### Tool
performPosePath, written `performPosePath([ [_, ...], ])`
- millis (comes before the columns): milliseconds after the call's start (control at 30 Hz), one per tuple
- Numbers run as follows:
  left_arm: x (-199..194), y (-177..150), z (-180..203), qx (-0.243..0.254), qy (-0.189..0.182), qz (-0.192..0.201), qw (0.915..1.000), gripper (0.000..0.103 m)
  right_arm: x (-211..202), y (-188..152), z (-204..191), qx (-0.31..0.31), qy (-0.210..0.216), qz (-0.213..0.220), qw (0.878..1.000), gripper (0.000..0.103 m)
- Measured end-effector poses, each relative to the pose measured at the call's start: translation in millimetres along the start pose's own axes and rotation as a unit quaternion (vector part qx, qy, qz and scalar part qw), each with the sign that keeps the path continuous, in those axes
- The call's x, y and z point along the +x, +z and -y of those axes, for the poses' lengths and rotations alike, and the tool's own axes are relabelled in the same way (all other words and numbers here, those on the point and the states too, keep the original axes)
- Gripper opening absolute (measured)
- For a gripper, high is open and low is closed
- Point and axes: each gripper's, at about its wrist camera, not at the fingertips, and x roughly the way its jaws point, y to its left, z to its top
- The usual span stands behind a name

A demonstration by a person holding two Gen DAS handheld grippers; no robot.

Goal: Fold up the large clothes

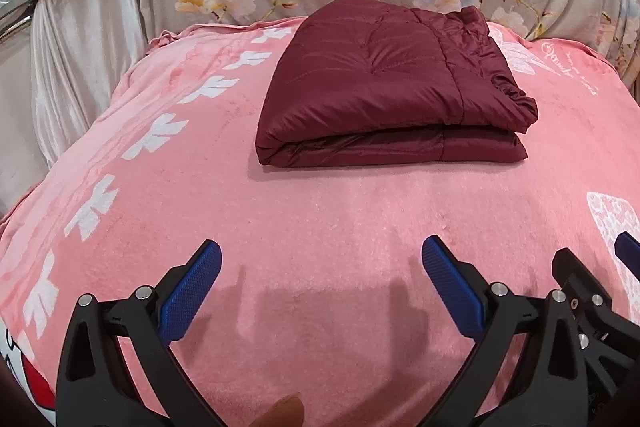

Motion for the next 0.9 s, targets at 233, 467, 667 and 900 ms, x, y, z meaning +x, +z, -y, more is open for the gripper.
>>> performPosePath([
  [233, -1.7, -1.3, -8.2, -0.018, 0.001, 0.008, 0.9998, 0.098, -3.7, -0.9, -7.3, -0.020, -0.010, 0.013, 1.000, 0.075],
  [467, 0.1, -1.8, -5.9, -0.013, 0.005, 0.004, 0.9999, 0.098, -2.2, -0.3, -6.8, -0.018, -0.011, 0.008, 1.000, 0.075],
  [667, 1.7, -2.4, -6.1, -0.012, 0.006, 0.003, 0.9999, 0.098, -1.7, -0.5, -6.6, -0.017, -0.011, 0.006, 1.000, 0.075],
  [900, 3.7, -2.3, -13.6, -0.028, 0.004, -0.002, 0.9996, 0.098, -0.8, 1.1, 3.0, 0.003, 0.005, 0.001, 1.000, 0.075],
])
